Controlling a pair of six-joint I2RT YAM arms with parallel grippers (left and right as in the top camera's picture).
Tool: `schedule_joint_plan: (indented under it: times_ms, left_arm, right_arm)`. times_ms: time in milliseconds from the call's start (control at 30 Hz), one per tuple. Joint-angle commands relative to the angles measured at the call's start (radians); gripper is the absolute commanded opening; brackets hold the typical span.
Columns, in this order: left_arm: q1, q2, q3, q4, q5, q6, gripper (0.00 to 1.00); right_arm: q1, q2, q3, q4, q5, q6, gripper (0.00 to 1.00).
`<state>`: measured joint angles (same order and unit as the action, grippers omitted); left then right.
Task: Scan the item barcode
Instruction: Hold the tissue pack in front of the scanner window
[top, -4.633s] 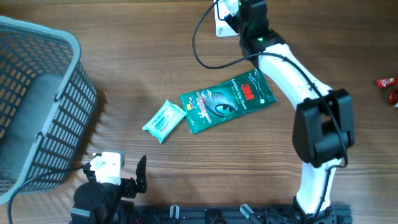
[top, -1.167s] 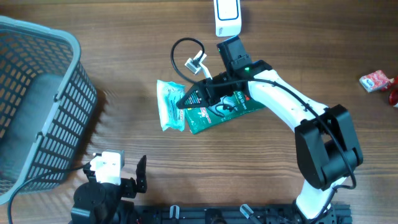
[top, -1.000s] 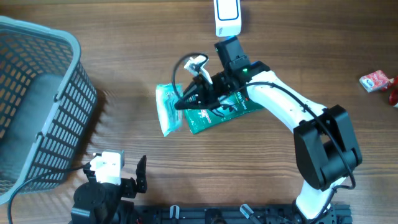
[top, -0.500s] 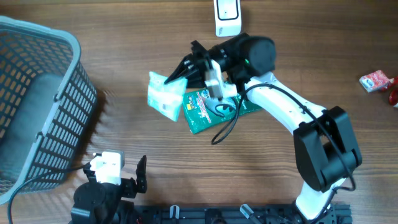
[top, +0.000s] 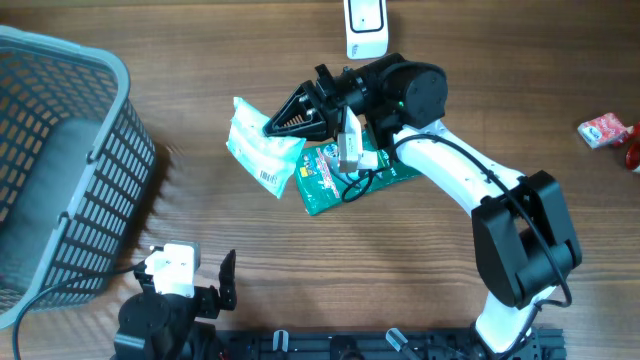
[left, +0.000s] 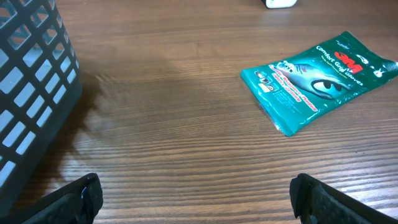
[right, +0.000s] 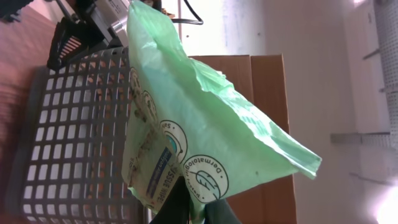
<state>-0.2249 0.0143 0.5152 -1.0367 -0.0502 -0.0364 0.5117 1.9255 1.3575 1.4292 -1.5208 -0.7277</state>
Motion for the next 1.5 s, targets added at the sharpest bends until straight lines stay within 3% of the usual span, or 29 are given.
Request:
schedule_joint_plan:
  times_ms: [0, 167, 233, 400, 567, 633, 733, 833, 900, 967, 1333, 1467]
  left_arm:
    - [0.005, -0.006, 0.003, 0.004, 0.009, -0.002, 1.0]
    - [0.005, -0.006, 0.003, 0.004, 0.009, -0.002, 1.0]
    - [0.005, -0.006, 0.003, 0.004, 0.009, -0.002, 1.0]
    - [0.005, -0.006, 0.003, 0.004, 0.009, -0.002, 1.0]
    - [0.005, -0.006, 0.003, 0.004, 0.009, -0.002, 1.0]
    - [0.005, -0.006, 0.003, 0.004, 0.009, -0.002, 1.0]
    - [0.005, -0.006, 0.003, 0.004, 0.009, -0.002, 1.0]
    - [0.005, -0.006, 0.003, 0.004, 0.009, -0.002, 1.0]
    - [0.005, -0.006, 0.003, 0.004, 0.009, -0.002, 1.0]
    - [0.005, -0.006, 0.003, 0.004, 0.009, -0.002, 1.0]
    - [0.005, -0.006, 0.003, 0.004, 0.009, -0.002, 1.0]
    - [0.005, -0.006, 0.003, 0.004, 0.009, -0.002, 1.0]
  right_arm:
    - [0.001, -0.002, 0.029, 0.039, -0.048, -0.011, 0.04]
    - [-0.003, -0.002, 0.029, 0.086, -0.074, -0.013, 0.04]
    - [-0.021, -0.002, 0.029, -0.017, -0.051, 0.096, 0.04]
    - [-0.078, -0.002, 0.029, -0.707, 0.086, 0.51, 0.04]
    - [-0.148, -0.002, 0.029, -1.313, 0.085, 1.172, 0.04]
    - [-0.174, -0.002, 0.029, -1.516, 0.085, 1.363, 0.04]
    - [-0.206, -0.002, 0.028, -1.74, 0.158, 1.498, 0.04]
    - [-0.23, -0.002, 0.028, -1.901, 0.527, 1.644, 0.04]
    - [-0.233, -0.002, 0.028, -1.868, 0.85, 1.658, 0.04]
    - [-0.233, -0.001, 0.028, -1.849, 0.985, 1.742, 0.04]
    - [-0.276, 0.168, 0.043, -1.274, 1.069, 2.002, 0.04]
    - [-0.276, 0.32, 0.216, -1.206, 1.101, 1.983, 0.04]
